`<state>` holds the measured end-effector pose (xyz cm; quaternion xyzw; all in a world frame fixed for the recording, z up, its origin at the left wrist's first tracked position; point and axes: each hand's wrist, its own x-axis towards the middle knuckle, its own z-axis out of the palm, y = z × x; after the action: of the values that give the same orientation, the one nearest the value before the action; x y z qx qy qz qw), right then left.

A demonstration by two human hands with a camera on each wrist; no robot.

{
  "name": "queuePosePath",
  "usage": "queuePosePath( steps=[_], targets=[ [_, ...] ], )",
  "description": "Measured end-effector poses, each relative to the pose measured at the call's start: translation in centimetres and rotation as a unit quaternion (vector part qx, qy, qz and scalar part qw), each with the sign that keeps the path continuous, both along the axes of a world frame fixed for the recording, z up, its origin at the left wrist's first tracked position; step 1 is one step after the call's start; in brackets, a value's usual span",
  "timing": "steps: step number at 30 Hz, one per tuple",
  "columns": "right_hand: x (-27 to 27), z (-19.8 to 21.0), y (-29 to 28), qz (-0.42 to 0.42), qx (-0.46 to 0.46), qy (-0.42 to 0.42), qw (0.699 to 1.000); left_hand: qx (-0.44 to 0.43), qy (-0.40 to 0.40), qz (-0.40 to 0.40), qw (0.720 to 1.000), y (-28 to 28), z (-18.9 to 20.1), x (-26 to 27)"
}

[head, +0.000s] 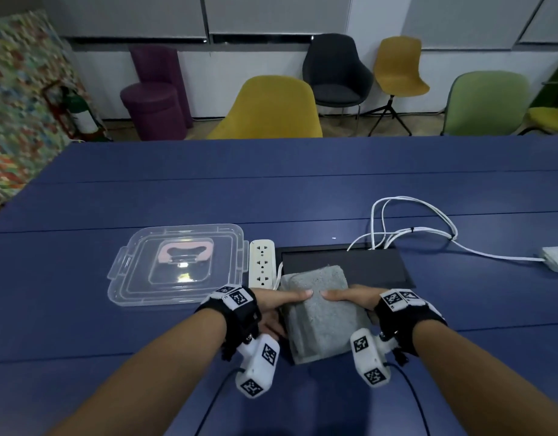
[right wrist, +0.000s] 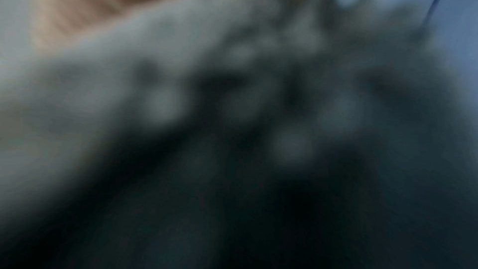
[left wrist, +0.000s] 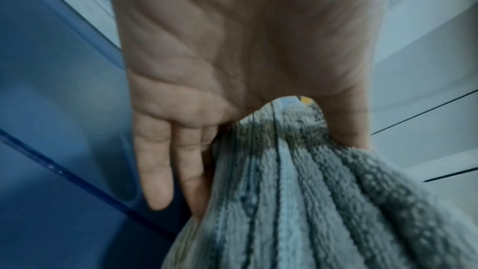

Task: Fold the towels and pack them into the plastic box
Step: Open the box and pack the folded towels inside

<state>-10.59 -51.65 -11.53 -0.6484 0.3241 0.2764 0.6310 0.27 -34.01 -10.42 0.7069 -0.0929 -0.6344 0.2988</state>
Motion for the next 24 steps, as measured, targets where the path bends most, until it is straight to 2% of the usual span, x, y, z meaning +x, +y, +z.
queuePosePath(
  steps=[3, 5, 10, 13, 16, 19, 21, 24],
  targets=[
    [-0.2, 2.0, 0.6, -0.027, -0.028, -0.006, 0.999, -0.033, -0.024, 0.027, 0.999, 0.0, 1.4, -0.3],
    [-0.5, 4.5, 1.0, -0.057, -0.01, -0.032, 0.998, -0.065, -0.029, 0.051, 0.996, 0.1, 3.1, -0.6],
    [-3.2, 12.0, 2.3, -0.112, -0.029, -0.105, 0.988, -0.162, -0.039, 0.077, 0.983, 1.5, 10.2, -2.5],
    [-6.2, 15.9, 4.5, -0.155, -0.001, -0.171, 0.973, -0.241, -0.045, 0.114, 0.963, 4.1, 13.8, -5.5],
    [-9.1, 17.5, 7.9, -0.187, 0.041, -0.229, 0.954, -0.32, -0.06, 0.169, 0.93, 7.9, 16.0, -9.2],
    [-11.1, 17.2, 12.1, -0.144, 0.058, -0.239, 0.958, -0.359, -0.015, 0.219, 0.907, 12.1, 16.0, -12.6],
    [-12.2, 16.9, 14.8, -0.08, 0.057, -0.23, 0.968, -0.359, 0.004, 0.242, 0.901, 14.8, 15.1, -14.0],
    [-13.2, 16.1, 17.3, 0.007, -0.007, -0.241, 0.97, -0.321, 0.0, 0.277, 0.906, 18.5, 13.3, -15.3]
  ],
)
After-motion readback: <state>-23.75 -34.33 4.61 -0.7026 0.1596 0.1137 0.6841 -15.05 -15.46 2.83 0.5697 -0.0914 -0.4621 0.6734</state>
